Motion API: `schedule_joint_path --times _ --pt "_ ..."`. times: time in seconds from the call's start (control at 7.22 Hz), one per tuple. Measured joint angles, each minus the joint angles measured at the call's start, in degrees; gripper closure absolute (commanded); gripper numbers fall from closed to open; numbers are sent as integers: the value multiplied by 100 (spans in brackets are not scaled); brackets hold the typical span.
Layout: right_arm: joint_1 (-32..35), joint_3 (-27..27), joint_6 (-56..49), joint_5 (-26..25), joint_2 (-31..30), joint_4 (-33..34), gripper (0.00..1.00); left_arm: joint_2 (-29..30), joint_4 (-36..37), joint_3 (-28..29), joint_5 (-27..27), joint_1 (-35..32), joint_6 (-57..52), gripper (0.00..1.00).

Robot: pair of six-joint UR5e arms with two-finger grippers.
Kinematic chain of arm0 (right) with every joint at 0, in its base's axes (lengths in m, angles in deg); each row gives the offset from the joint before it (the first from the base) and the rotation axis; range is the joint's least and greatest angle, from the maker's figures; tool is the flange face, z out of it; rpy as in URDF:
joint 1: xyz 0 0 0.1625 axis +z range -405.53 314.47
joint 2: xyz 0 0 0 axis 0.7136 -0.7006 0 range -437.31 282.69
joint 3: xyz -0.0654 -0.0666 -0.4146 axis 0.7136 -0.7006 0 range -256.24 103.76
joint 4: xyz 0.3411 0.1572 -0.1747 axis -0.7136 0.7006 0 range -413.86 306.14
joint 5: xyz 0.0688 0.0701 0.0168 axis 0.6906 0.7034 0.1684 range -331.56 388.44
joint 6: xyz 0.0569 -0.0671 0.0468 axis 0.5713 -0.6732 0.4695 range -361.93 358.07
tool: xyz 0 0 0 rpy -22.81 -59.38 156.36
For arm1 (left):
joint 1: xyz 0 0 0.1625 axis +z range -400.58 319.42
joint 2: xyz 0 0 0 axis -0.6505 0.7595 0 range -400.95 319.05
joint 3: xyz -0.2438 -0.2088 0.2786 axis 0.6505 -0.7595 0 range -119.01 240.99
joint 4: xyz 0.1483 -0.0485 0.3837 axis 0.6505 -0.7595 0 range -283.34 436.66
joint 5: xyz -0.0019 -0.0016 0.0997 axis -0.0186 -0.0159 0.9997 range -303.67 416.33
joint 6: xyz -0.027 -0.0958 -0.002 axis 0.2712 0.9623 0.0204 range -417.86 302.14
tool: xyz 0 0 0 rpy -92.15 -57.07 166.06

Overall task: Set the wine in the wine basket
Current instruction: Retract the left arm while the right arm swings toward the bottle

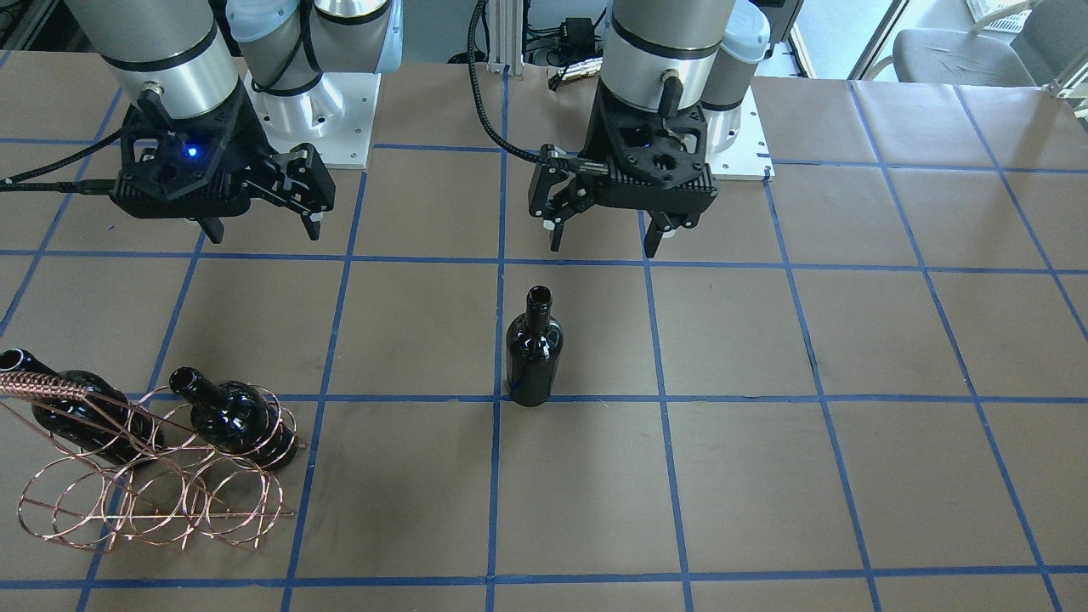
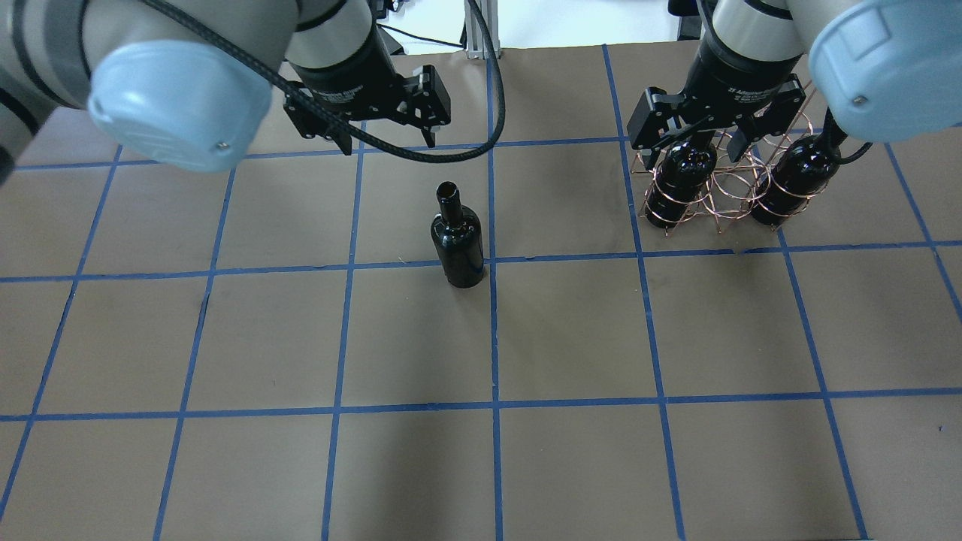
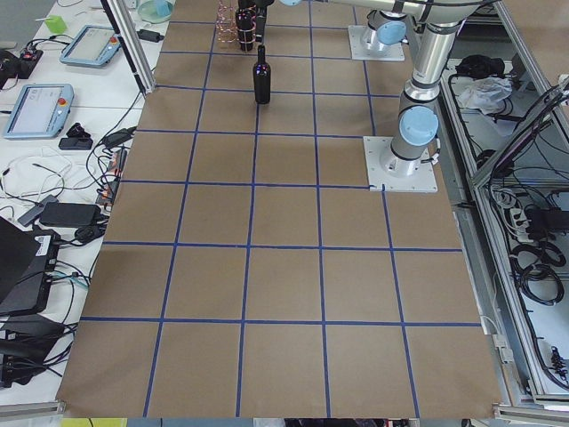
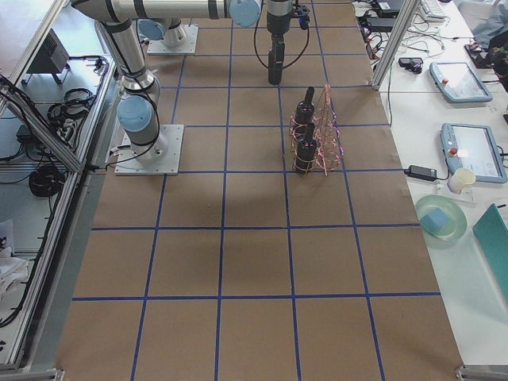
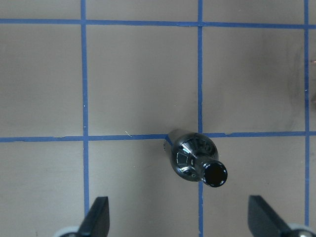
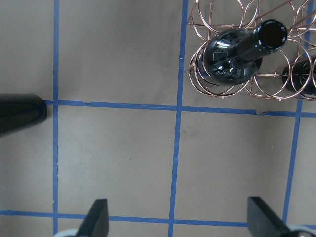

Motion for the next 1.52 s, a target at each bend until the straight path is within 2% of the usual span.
schedule_joint_path --times 0.42,0.69,0.97,1.25,1.52 --pt "10 -1 6 24 1 8 0 -173 -485 109 8 1001 -1193 0" --pt "137 -61 332 81 14 34 0 -224 -566 45 29 1381 -1396 0" --pt "687 -249 1321 89 103 45 0 -323 -569 -173 42 1504 -1426 0" --pt "1539 -830 2509 66 595 63 0 -394 -570 -250 38 1530 -1430 0" --pt "2279 -1265 3136 -131 1103 133 0 -450 -604 -258 40 1575 -1494 0"
